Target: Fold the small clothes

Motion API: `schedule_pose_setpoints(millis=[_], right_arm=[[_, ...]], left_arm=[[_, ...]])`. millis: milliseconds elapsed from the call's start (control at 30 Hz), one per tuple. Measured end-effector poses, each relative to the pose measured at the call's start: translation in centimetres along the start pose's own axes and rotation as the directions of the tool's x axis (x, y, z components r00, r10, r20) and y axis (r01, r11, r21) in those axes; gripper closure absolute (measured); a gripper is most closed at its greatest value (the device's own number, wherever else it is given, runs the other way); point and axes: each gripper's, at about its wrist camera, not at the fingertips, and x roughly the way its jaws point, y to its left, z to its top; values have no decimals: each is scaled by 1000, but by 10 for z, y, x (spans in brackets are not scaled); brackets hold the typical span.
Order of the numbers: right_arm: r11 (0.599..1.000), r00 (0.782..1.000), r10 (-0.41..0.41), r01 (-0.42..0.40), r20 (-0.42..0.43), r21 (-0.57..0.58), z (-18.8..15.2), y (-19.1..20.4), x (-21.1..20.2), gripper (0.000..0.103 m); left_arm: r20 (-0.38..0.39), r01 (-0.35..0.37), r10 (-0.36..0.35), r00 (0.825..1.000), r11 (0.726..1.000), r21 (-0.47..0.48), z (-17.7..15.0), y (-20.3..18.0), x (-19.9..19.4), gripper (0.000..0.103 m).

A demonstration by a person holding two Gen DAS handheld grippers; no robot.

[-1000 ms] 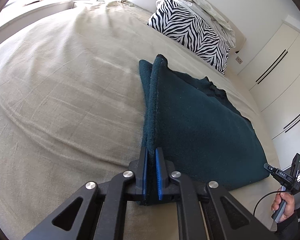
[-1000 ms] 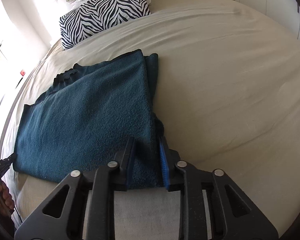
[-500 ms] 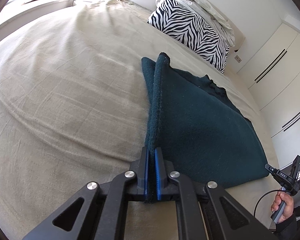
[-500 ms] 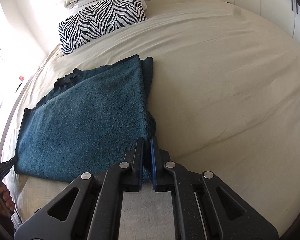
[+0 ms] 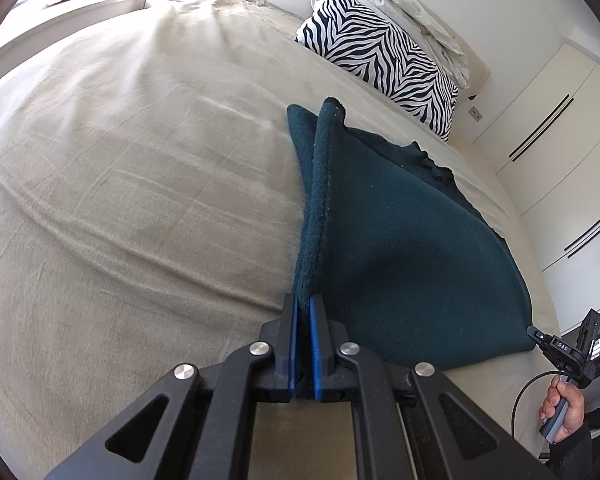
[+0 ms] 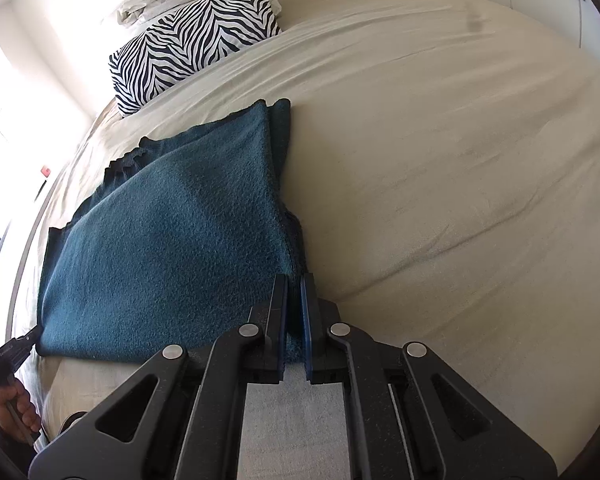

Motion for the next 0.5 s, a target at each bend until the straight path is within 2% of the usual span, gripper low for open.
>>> schedule_pose_setpoints(millis=[267,367,433,500], right_arm=[[1000,1000,-3,3,1,-11,-1,0,1,97],[1000,1000,-4,5,11,-15,-2,1,1,96],[1000,1000,-15,15,7,-3,0,0,-2,90],[998,998,-52,52,26,25,3,-2,-12,68]], left_arm=[[0,-2,2,1000,1000,-5,-4,3,1,95],[3,-20,20,1000,1000,3,-2,1,-1,88],[20,-48,48,999,999,6,2,-3,-9,83],[74,-90,87,993,995,34,11,-13,-24,82]])
